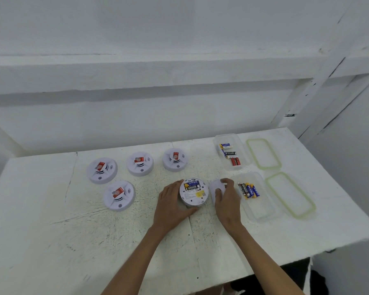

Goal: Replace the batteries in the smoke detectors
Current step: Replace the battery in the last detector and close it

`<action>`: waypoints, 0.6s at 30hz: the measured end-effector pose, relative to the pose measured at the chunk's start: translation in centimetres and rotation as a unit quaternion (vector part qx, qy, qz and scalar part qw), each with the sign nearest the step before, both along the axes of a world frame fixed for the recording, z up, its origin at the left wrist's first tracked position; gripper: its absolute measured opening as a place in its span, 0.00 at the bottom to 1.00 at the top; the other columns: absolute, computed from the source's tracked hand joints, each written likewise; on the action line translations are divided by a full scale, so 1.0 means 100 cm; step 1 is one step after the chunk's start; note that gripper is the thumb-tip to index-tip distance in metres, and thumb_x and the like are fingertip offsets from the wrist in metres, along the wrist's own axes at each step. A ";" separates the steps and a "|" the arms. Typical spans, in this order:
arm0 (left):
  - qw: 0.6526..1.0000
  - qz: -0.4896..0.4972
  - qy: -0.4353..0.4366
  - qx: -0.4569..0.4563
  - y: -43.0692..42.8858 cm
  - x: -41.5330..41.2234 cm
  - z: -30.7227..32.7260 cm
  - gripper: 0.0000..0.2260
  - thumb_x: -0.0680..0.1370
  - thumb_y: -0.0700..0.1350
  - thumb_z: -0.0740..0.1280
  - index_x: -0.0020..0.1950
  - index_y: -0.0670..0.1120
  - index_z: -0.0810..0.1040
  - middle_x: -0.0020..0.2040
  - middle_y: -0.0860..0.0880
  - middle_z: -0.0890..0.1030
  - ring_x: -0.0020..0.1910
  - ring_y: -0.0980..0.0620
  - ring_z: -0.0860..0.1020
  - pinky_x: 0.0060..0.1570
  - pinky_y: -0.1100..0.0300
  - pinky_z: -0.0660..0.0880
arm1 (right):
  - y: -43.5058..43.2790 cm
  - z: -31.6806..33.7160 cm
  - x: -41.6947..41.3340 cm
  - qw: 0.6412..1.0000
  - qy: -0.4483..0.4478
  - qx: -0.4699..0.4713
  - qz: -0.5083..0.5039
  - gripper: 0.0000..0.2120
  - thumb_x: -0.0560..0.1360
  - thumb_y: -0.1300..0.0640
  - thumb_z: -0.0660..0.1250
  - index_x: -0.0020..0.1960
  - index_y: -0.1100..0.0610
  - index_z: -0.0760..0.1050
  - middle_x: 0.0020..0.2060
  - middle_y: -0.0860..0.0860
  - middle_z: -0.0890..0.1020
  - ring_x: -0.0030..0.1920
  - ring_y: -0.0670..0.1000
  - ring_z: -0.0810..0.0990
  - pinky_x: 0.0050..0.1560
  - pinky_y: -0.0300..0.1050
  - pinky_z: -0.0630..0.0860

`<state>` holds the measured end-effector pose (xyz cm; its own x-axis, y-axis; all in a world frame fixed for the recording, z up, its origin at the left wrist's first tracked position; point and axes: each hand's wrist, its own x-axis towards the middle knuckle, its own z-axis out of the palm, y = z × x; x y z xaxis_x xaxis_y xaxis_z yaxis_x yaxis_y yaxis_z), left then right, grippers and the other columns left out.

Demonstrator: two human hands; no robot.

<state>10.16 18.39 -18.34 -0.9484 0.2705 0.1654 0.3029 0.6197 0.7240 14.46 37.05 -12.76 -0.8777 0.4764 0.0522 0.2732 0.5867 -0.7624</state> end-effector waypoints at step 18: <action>0.998 -0.005 0.038 0.053 -0.002 0.005 0.011 0.34 0.67 0.68 0.75 0.69 0.68 0.65 0.65 0.72 0.69 0.65 0.75 0.66 0.68 0.73 0.57 | -0.018 0.013 -0.014 0.996 -0.043 0.052 0.061 0.10 0.81 0.57 0.62 0.54 0.58 0.82 0.47 0.53 0.84 0.43 0.48 0.81 0.40 0.39 0.79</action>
